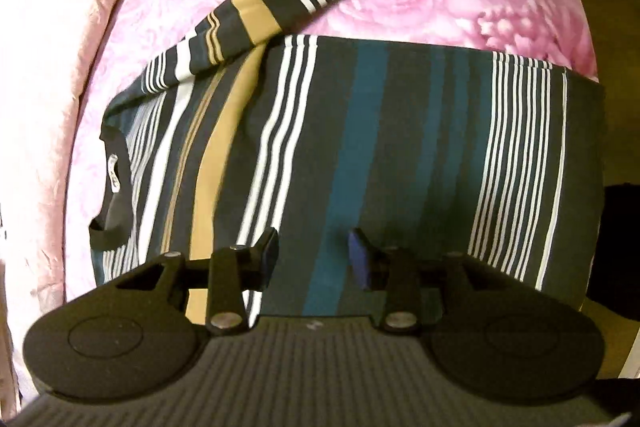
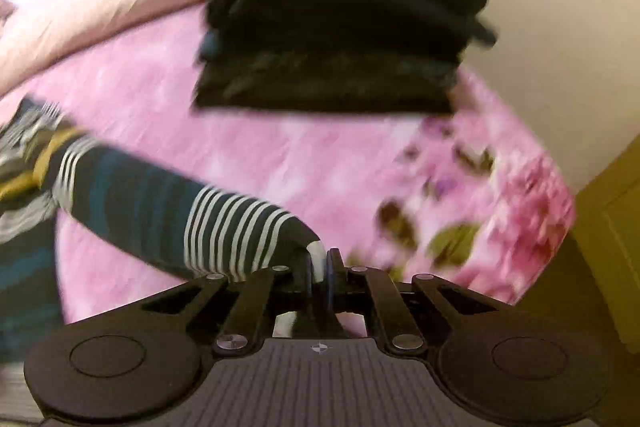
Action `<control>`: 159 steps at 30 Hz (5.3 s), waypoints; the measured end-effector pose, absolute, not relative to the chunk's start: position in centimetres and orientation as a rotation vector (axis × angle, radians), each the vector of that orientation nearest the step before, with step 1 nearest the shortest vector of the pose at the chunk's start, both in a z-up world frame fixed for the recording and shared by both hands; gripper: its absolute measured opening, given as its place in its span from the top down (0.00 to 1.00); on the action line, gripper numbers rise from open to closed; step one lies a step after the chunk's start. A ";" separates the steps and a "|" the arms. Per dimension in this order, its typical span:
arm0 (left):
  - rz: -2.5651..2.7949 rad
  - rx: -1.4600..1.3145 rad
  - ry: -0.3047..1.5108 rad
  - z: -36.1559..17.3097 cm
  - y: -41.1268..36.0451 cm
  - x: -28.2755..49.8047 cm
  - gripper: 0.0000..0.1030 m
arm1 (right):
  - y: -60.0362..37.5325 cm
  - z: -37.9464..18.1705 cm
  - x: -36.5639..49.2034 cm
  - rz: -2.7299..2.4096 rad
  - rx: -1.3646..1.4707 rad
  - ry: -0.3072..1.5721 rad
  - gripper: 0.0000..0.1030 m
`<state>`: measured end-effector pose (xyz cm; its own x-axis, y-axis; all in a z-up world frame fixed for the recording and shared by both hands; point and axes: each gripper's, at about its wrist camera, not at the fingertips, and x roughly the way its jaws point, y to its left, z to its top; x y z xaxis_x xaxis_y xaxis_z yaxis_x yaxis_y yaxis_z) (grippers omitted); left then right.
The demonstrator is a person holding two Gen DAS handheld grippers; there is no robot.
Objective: Fold clothes
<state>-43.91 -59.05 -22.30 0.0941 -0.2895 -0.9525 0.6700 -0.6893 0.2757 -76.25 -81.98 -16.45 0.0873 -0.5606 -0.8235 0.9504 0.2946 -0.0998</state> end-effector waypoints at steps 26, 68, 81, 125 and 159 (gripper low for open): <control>-1.796 1.750 -0.309 -30.3 -77.4 -46.7 0.88 | -79.6 -25.5 -72.0 -0.835 0.189 1.207 0.21; -1.559 1.399 0.460 -21.7 -84.0 -39.9 0.66 | -90.0 -20.6 -78.9 -0.942 1.004 0.763 0.94; -1.134 1.326 0.729 -20.0 -64.6 -23.7 0.60 | -86.8 -22.5 -69.8 -0.954 0.854 1.026 0.94; -1.326 0.581 1.017 -28.0 -63.8 2.6 0.95 | -84.5 -27.8 -6.8 -0.204 0.418 1.019 0.92; -0.737 0.781 1.084 -26.7 -33.2 10.2 0.64 | -65.8 -27.6 -35.7 -0.755 0.600 1.253 0.18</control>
<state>10.20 -33.21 -26.69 0.2951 -0.1353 -0.9459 0.8297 0.5271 0.1835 -35.66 -65.83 -27.59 0.1354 -0.1735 -0.9755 0.7814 0.6240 -0.0025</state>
